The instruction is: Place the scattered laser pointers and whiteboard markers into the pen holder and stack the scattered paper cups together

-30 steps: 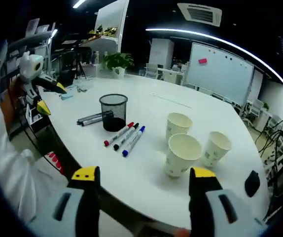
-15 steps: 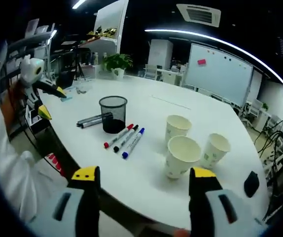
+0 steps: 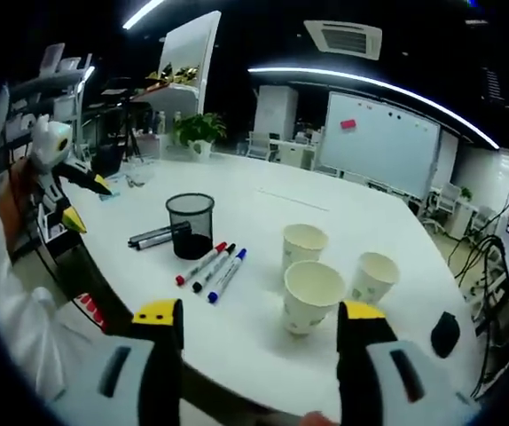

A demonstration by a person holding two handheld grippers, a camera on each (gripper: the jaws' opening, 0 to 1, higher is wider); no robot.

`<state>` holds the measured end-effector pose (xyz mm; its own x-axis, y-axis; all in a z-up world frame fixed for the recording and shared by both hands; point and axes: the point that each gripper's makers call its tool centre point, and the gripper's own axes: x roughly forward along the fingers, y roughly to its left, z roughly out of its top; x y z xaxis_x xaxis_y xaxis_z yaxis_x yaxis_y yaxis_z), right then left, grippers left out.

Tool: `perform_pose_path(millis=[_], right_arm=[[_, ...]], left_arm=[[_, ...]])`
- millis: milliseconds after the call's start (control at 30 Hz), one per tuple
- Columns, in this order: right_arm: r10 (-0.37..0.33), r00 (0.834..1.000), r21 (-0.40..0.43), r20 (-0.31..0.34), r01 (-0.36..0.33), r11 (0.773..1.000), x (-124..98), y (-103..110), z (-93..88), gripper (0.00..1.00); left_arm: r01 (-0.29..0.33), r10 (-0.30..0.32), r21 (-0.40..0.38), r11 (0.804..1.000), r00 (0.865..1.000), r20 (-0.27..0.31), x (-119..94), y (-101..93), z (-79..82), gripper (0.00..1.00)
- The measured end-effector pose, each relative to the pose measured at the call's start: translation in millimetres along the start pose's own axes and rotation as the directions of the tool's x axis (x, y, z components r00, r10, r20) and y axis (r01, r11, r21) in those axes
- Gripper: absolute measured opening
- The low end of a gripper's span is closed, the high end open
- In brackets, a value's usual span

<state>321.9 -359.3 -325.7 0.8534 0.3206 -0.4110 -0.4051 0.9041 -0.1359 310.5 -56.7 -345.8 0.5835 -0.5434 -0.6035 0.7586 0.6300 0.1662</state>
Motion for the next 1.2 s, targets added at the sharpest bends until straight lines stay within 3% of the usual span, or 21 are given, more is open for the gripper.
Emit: perform_pose_path(millis=[533, 1200], right_arm=[[-0.012, 1.000, 0.025, 0.021, 0.012, 1.000, 2.6, -1.8, 0.3, 0.70], [-0.040, 0.997, 0.041, 0.071, 0.038, 0.998, 0.5, -11.7, 7.5, 0.69]], left_arm=[[0.003, -0.003, -0.014, 1.000, 1.000, 0.029, -4.3, 1.2, 5.5, 0.64], [0.003, -0.003, -0.005, 1.000, 1.000, 0.023, -0.3, 1.5, 2.9, 0.64]])
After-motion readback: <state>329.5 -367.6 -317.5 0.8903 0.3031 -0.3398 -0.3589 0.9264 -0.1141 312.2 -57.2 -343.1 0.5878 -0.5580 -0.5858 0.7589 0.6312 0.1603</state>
